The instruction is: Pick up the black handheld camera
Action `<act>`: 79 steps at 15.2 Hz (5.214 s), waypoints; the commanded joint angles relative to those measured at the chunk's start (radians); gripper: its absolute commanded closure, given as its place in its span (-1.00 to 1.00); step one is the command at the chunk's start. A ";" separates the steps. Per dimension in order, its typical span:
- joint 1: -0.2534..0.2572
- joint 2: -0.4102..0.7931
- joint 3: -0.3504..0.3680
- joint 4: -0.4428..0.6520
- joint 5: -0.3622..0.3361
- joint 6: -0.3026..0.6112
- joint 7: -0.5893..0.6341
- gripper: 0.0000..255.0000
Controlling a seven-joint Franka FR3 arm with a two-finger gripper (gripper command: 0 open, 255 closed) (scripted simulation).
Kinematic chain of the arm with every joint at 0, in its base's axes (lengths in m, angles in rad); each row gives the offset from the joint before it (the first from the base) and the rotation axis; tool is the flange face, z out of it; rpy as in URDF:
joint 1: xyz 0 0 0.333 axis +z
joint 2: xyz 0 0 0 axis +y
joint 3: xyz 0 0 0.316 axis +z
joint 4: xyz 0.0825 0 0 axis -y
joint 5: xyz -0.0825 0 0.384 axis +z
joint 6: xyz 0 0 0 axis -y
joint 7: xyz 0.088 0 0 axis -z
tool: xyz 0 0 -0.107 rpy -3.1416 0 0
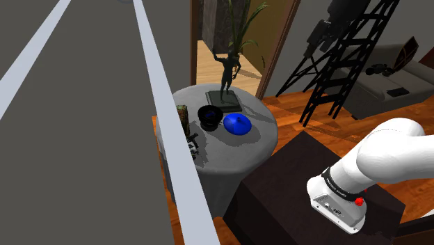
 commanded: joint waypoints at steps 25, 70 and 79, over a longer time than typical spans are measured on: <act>0.138 0.442 0.284 -0.329 0.224 0.821 0.278 -1.00; 0.354 1.273 0.248 0.031 -0.174 1.338 0.779 1.00; 0.294 1.156 0.320 0.011 -0.114 1.239 0.736 1.00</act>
